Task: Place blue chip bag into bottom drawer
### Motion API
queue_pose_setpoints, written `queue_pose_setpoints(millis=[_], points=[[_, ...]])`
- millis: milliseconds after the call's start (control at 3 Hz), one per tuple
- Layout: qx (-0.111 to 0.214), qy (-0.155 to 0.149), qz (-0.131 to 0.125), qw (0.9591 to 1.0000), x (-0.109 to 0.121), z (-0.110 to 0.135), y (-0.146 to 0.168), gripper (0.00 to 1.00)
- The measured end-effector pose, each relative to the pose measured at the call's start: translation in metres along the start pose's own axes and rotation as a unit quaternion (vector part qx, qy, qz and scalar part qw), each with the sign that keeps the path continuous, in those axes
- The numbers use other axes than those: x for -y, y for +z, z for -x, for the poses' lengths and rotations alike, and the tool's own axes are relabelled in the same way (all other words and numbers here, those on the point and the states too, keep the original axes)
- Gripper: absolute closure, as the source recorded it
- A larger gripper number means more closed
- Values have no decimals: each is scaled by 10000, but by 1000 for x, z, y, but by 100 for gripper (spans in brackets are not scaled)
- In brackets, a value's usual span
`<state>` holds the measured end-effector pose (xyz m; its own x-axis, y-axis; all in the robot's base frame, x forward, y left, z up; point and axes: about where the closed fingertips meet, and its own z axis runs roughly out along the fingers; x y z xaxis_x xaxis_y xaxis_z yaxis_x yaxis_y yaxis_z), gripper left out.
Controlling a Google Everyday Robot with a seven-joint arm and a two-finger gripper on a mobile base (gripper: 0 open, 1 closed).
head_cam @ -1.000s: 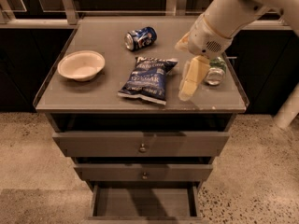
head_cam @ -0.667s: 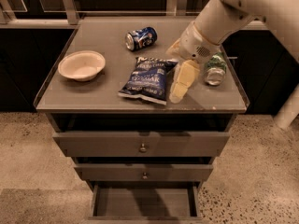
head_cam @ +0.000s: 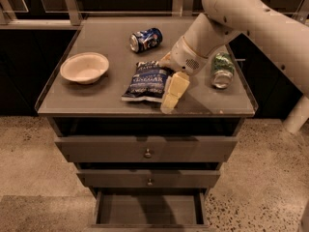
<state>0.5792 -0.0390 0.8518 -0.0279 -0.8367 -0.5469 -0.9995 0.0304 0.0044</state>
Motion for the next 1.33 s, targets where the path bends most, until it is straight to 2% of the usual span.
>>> queue_pose_setpoints(millis=[333, 667, 1333], points=[[0, 0, 0, 10000, 0, 0, 0, 0], [0, 0, 0, 10000, 0, 0, 0, 18], [0, 0, 1, 10000, 0, 0, 0, 66]])
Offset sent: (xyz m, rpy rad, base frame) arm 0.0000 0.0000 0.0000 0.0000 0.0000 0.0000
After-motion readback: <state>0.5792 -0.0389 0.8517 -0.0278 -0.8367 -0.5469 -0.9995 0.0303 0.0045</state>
